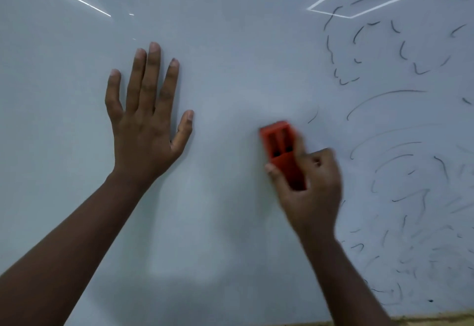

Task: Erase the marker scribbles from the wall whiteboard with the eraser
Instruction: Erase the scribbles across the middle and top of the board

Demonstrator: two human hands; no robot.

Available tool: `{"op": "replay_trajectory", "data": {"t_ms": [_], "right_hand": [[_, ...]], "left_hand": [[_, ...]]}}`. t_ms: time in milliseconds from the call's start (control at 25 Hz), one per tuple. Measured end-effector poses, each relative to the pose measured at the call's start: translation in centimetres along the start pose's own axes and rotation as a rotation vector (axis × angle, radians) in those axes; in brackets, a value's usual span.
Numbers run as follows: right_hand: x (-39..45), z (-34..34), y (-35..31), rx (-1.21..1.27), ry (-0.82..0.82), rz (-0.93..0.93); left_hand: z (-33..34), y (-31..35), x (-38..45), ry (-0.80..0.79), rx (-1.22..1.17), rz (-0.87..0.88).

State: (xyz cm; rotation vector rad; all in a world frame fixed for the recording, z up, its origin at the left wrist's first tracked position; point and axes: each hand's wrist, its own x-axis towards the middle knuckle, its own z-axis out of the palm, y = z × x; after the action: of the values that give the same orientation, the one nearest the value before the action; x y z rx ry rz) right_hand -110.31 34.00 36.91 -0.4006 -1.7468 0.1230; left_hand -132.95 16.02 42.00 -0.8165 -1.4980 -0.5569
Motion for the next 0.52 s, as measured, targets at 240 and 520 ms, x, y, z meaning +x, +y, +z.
{"op": "replay_trajectory", "data": {"t_ms": [240,520], "right_hand": [[4.9,-5.0,6.7,0.317,0.266,0.553],[4.5,-1.1,-0.7,0.188,0.181,0.337]], "left_hand": [[0.5,-0.3,-0.4,0.024,-0.01,0.007],[0.6,-0.1,-0.7,0.044,-0.028,0.023]]}}
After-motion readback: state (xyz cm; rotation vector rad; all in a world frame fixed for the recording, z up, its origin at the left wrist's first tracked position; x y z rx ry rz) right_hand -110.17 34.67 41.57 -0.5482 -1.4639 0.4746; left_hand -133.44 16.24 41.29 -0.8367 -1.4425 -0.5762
